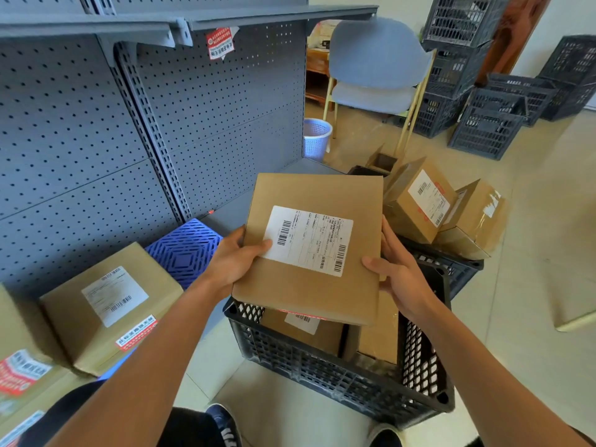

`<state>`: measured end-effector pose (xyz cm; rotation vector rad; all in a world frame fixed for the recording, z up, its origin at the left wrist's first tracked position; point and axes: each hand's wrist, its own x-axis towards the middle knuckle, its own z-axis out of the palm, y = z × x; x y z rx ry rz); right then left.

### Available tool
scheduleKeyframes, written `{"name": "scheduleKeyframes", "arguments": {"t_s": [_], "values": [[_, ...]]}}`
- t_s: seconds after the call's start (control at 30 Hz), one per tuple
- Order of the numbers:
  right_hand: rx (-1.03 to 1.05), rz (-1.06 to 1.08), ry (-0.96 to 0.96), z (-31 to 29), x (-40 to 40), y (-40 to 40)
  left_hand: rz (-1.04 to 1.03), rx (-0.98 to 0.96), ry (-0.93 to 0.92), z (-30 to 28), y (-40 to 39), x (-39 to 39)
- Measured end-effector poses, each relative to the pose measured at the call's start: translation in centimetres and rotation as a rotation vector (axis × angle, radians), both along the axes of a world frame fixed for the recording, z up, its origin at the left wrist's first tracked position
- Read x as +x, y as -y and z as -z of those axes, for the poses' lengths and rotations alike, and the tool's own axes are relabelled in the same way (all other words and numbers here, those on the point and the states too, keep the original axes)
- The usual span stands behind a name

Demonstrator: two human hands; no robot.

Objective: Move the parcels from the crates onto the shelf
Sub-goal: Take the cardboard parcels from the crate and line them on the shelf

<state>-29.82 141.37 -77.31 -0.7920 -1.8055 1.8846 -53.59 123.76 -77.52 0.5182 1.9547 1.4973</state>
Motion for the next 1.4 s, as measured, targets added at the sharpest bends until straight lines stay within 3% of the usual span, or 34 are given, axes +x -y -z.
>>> {"name": "scheduleKeyframes", "arguments": {"t_s": [0.3,0.53,0.63,0.83,1.2,1.3,1.4], "values": [[0.243,0.202,0.024,-0.2,-1.1,0.7,-0.153,0.044,0.009,1.3,-0.8,1.1],[0.290,0.309,0.122,0.2,-2.3,2.2,-0.418,0.110,0.021,2.1,-1.6,1.1],[0.250,0.310,0.123,0.4,-3.5,3.9,-0.504,0.168,0.029,2.0,-2.1,1.8],[-0.070,0.432,-0.085,1.1,-6.2,5.0,-0.541,0.243,0.058,2.1,-4.1,4.8],[-0.077,0.495,-0.131,1.8,-6.9,3.5,-0.451,0.241,0.361,2.4,-5.1,5.7],[-0.088,0.471,-0.095,2.2,-6.3,2.8,-0.469,0.184,0.186,2.3,-3.4,3.6],[-0.099,0.418,-0.062,2.3,-5.9,2.4,-0.469,0.117,-0.176,2.0,-1.0,1.4]]}}
